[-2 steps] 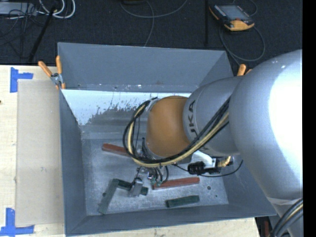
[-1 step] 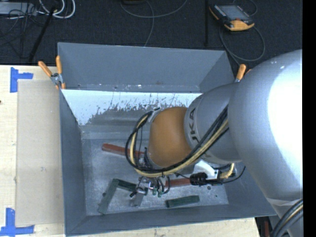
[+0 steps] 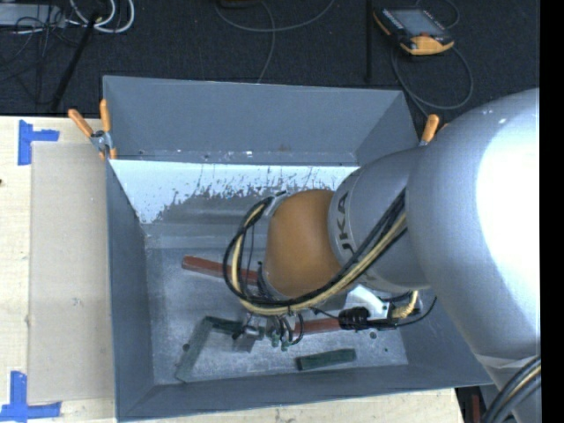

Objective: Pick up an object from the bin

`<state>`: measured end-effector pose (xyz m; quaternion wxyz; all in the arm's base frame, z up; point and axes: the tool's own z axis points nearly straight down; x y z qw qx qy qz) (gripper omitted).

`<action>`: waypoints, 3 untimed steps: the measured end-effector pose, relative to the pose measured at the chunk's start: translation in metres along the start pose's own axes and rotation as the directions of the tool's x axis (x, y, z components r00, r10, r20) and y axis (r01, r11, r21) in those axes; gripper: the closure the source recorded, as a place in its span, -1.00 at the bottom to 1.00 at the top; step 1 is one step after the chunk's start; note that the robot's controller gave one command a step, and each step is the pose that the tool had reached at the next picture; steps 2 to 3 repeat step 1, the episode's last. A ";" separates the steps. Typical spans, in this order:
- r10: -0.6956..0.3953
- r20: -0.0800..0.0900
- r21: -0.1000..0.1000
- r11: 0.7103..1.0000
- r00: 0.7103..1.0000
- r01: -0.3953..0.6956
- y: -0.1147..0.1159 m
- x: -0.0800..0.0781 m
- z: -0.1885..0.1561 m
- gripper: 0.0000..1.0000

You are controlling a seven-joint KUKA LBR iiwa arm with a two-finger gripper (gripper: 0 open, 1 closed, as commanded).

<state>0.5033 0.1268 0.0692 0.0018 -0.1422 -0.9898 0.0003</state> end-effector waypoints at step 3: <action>0.007 0.011 -0.006 1.000 1.000 -0.007 0.023 -0.017 -0.134 1.00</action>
Offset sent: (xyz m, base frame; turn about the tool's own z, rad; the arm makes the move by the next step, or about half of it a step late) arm 0.0214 0.0168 0.1301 0.0102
